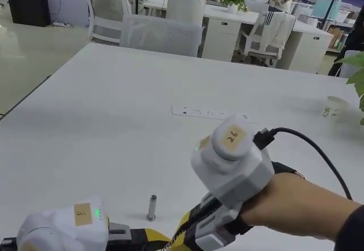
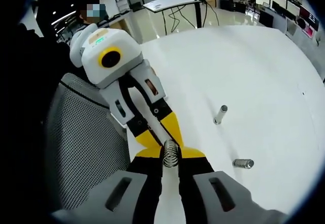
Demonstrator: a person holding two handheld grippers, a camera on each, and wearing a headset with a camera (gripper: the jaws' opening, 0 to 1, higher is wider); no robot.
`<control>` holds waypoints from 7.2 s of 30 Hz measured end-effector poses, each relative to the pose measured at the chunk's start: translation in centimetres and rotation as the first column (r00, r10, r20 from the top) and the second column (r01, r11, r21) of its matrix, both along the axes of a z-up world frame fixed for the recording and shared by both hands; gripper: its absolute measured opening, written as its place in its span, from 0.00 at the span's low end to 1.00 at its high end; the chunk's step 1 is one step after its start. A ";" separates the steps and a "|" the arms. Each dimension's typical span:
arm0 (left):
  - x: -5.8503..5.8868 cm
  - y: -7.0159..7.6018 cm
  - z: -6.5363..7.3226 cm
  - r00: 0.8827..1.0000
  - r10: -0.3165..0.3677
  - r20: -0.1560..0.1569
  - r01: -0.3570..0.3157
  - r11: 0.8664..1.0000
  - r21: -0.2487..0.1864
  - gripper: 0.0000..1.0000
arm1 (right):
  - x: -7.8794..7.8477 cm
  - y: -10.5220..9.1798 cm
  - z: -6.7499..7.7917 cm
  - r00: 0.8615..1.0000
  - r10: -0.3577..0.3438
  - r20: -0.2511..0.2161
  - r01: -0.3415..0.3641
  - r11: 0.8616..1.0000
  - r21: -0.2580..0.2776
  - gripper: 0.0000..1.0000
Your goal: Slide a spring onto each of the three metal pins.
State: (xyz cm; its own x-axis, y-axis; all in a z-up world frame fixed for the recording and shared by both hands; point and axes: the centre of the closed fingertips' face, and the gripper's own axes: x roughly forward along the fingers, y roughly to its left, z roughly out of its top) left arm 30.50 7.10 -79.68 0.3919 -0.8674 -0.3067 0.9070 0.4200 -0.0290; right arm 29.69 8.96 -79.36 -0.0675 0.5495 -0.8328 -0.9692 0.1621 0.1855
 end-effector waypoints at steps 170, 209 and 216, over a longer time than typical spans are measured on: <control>0.7 4.4 -2.7 0.983 0.146 -0.109 -0.141 0.989 0.046 0.69 | 9.7 -1.3 -3.4 0.969 0.110 0.220 -0.070 0.981 -0.180 0.44; 2.2 4.7 -2.1 0.982 0.166 -0.093 -0.161 0.985 0.065 0.71 | 11.2 -9.4 -0.9 0.932 -0.208 0.298 0.199 0.978 0.059 0.73; 2.5 4.9 -2.1 0.981 0.173 -0.092 -0.167 0.984 0.068 0.71 | 11.2 -10.8 -0.8 0.915 -0.262 0.308 0.235 0.964 0.121 0.78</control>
State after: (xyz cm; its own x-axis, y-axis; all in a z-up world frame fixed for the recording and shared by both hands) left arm 33.03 12.03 -81.78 0.4978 -0.7697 -0.3997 0.8163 0.5715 -0.0840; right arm 40.87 -1.86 -80.18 0.3412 0.5791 -0.7404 -0.9093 0.4028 -0.1040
